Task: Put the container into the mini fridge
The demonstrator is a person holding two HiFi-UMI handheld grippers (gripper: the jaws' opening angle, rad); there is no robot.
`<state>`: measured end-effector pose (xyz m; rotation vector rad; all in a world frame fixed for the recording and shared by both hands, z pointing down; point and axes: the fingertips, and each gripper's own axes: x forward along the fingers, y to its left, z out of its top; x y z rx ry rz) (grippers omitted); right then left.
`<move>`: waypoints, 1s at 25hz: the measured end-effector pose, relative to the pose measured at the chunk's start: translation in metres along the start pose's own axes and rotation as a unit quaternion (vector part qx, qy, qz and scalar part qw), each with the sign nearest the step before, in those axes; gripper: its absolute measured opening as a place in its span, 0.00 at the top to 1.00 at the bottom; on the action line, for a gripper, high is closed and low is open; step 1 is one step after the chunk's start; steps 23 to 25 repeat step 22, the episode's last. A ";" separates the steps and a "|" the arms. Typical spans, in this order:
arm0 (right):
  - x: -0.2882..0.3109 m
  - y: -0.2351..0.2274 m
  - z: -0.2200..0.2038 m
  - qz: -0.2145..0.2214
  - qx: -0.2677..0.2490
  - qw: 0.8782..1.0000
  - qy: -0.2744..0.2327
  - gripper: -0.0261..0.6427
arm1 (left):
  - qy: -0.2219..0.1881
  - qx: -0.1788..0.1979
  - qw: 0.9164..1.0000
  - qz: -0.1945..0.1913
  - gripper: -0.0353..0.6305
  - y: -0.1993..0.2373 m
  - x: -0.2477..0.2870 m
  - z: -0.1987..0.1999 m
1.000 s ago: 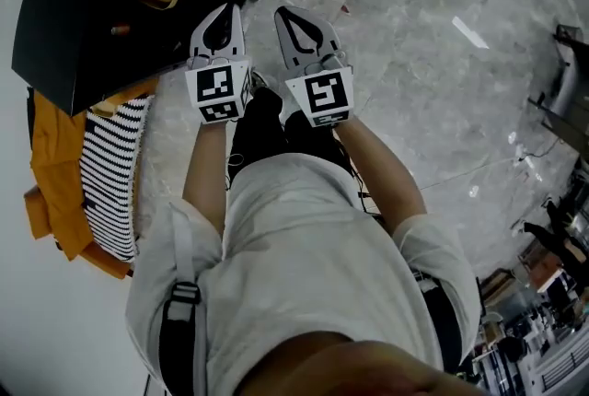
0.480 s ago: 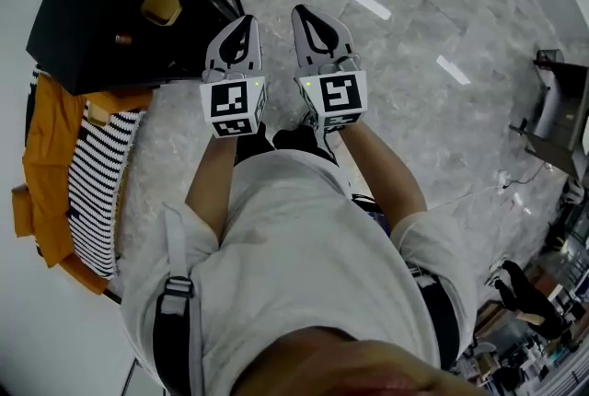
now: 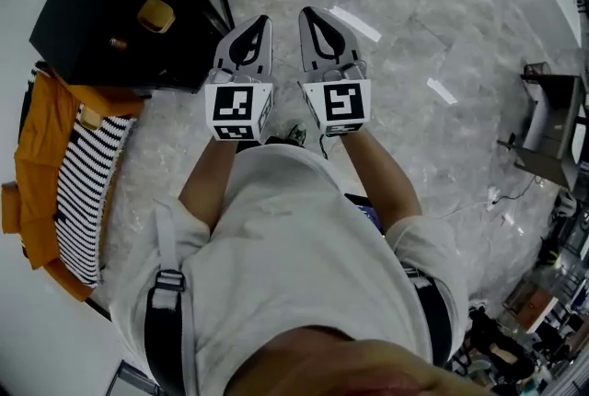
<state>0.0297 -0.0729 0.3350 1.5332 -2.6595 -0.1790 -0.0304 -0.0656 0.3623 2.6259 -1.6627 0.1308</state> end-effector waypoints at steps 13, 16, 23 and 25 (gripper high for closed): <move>-0.031 -0.013 0.020 -0.019 -0.034 0.999 -0.019 0.91 | -0.022 0.025 0.999 -0.021 0.93 -0.035 -0.002 0.024; -0.044 -0.028 0.026 -0.030 -0.032 0.999 -0.020 0.91 | -0.026 0.027 0.999 -0.031 0.93 -0.052 0.004 0.029; -0.066 -0.045 0.028 -0.041 -0.040 0.998 -0.019 0.91 | -0.035 0.031 0.998 -0.049 0.93 -0.083 0.009 0.034; -0.066 -0.045 0.028 -0.041 -0.040 0.998 -0.019 0.91 | -0.035 0.031 0.998 -0.049 0.93 -0.083 0.009 0.034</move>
